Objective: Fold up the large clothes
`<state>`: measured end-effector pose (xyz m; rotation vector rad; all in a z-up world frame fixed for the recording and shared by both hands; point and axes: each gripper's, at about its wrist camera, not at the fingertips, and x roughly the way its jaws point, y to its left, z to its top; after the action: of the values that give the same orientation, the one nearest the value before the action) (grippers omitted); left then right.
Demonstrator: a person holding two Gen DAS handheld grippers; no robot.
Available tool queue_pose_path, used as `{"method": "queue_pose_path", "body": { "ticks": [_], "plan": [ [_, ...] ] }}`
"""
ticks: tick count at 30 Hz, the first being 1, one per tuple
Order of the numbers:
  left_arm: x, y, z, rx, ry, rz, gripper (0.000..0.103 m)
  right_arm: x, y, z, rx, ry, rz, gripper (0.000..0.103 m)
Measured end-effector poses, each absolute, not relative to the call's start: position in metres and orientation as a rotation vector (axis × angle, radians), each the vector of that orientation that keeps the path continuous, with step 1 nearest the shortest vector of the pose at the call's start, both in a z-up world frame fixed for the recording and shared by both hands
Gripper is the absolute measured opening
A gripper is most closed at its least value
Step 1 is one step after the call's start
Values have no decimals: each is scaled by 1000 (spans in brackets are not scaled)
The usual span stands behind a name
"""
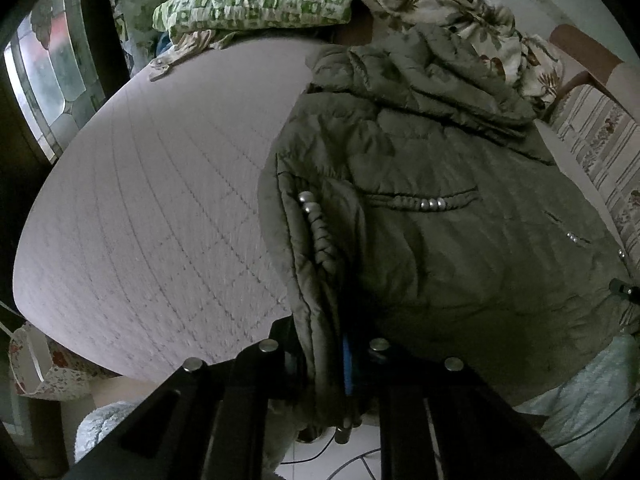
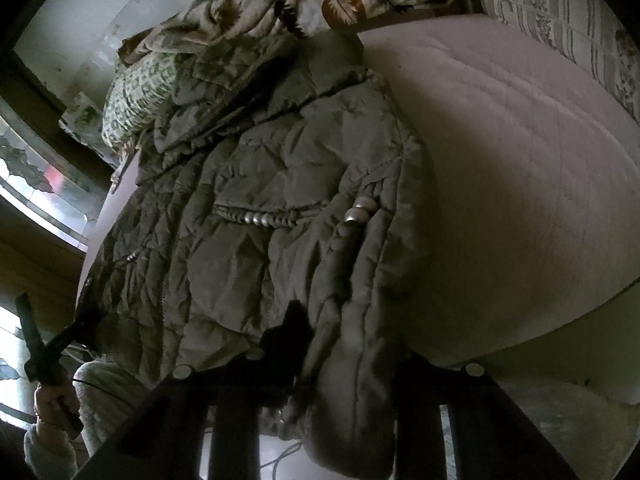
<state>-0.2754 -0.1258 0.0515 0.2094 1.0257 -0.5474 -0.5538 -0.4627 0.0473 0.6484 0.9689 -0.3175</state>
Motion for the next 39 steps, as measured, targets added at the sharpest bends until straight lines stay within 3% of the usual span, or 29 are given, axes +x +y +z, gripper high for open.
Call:
{"method": "queue_pose_path", "body": {
  "ticks": [39],
  "plan": [
    [-250,-153,122,179,911,-600,13,-510,-480,128,589,829,-252,24]
  ]
}}
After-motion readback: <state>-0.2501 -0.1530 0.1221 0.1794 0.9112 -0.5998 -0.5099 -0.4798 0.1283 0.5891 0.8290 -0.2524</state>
